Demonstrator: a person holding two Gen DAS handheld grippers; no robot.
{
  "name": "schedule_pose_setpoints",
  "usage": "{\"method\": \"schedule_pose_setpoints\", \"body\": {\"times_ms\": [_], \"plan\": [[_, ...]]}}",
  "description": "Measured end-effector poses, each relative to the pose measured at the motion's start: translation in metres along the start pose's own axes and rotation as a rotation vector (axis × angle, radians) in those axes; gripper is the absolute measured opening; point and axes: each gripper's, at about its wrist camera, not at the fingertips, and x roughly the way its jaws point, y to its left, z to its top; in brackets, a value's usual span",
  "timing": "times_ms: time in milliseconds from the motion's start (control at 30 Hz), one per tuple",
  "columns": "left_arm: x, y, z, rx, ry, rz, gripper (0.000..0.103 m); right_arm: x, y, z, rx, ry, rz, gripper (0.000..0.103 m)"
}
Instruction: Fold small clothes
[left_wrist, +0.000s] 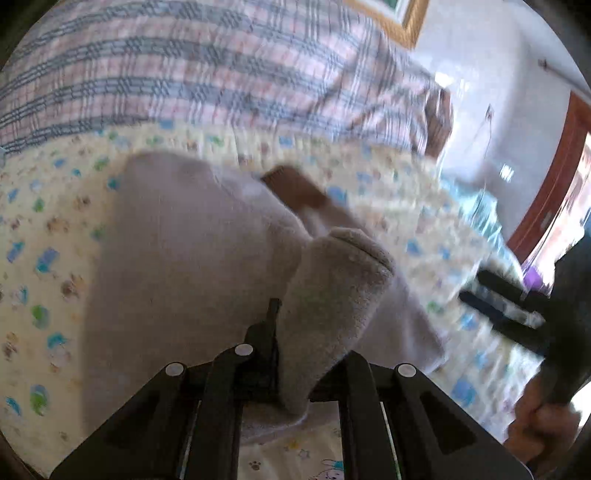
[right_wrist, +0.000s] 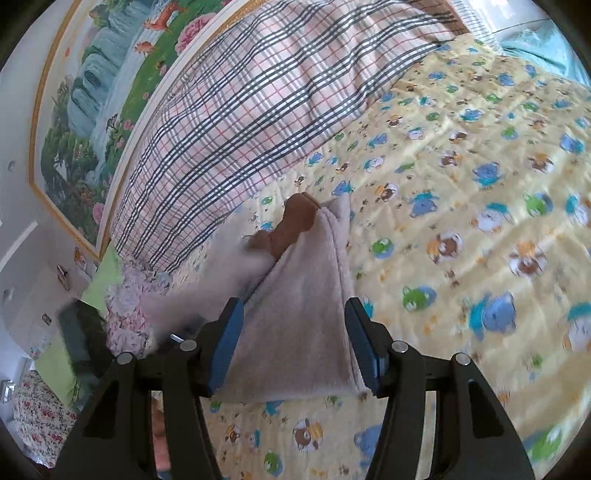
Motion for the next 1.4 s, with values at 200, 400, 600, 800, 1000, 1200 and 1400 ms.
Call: {"method": "schedule_pose_setpoints", "body": {"times_ms": [200, 400, 600, 800, 1000, 1200, 1400], "plan": [[-0.012, 0.014, -0.005, -0.042, -0.027, -0.021, 0.007, 0.048, 0.009, 0.016, 0.005, 0.158, 0.127, 0.061], [-0.037, 0.020, -0.001, -0.047, -0.070, -0.038, 0.007, 0.112, 0.018, 0.026, 0.090, 0.324, 0.269, 0.067], [-0.038, 0.015, -0.008, 0.011, -0.072, -0.010, 0.007, 0.180, 0.029, 0.033, 0.169, 0.442, 0.332, 0.067], [-0.043, -0.008, 0.009, 0.053, -0.115, 0.013, 0.007, 0.194, 0.056, 0.063, 0.019, 0.439, 0.277, 0.018], [-0.016, -0.051, 0.013, 0.100, -0.099, -0.040, 0.008, 0.140, 0.070, 0.101, -0.203, 0.318, 0.204, 0.017], [0.032, -0.069, -0.014, 0.132, 0.005, -0.021, 0.008, 0.143, 0.017, 0.086, -0.259, 0.361, -0.014, 0.016], [0.039, -0.074, -0.019, 0.160, 0.014, 0.000, 0.010, 0.147, -0.006, 0.082, -0.229, 0.357, -0.009, 0.016]]}}
